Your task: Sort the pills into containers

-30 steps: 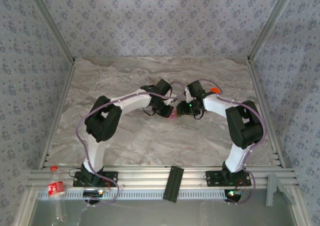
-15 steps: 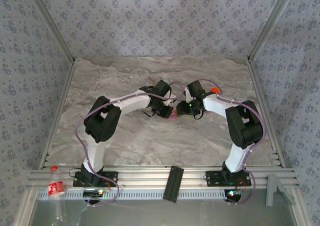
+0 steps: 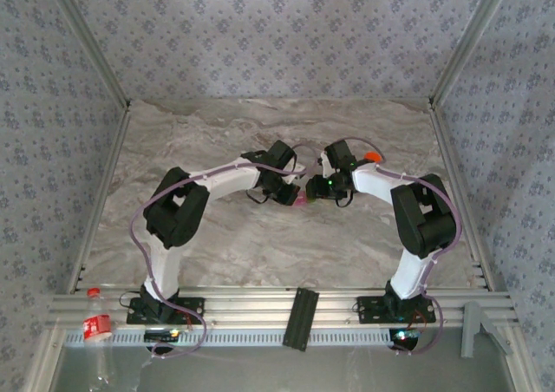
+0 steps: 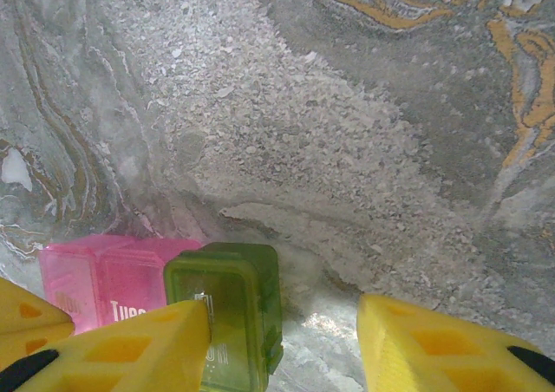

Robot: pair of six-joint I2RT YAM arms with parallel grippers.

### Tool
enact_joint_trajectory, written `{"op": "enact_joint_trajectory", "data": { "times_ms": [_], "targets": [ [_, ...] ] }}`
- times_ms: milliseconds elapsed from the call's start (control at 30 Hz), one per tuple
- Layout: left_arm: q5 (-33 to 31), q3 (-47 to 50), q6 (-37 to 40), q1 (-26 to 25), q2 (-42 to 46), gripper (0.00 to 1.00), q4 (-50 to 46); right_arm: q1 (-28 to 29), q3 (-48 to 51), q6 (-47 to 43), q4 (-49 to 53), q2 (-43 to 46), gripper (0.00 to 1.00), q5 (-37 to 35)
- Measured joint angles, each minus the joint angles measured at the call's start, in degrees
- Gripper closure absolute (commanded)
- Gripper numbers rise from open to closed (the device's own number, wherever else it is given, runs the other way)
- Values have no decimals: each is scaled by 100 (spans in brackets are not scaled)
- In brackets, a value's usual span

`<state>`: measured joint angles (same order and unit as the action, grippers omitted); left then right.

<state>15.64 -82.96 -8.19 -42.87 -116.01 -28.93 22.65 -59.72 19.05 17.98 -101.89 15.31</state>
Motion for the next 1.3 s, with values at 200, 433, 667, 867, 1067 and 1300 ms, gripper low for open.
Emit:
{"op": "enact_joint_trajectory", "data": {
  "times_ms": [200,433,667,867,1067,1300],
  "targets": [
    [-363,2,-31,-17,199,70,68,0,-111,0,181,-2,48,-9],
    [-892,-2,-109,33,1276,21,525,-39,-872,11,852,118,40,22],
    [-1576,-11,-13,240,2483,0,994,-501,-2369,96,1340,881,17,57],
    [-2216,455,177,616,3521,0,1397,-1320,-3095,129,1574,1578,0,-96],
    [-2940,2098,839,1078,4677,0,2623,-2216,-2774,157,1502,2232,0,-872],
    [-3357,3609,1255,2105,5276,0,3425,-2892,-1141,192,588,2743,0,-2256]
  ]
}}
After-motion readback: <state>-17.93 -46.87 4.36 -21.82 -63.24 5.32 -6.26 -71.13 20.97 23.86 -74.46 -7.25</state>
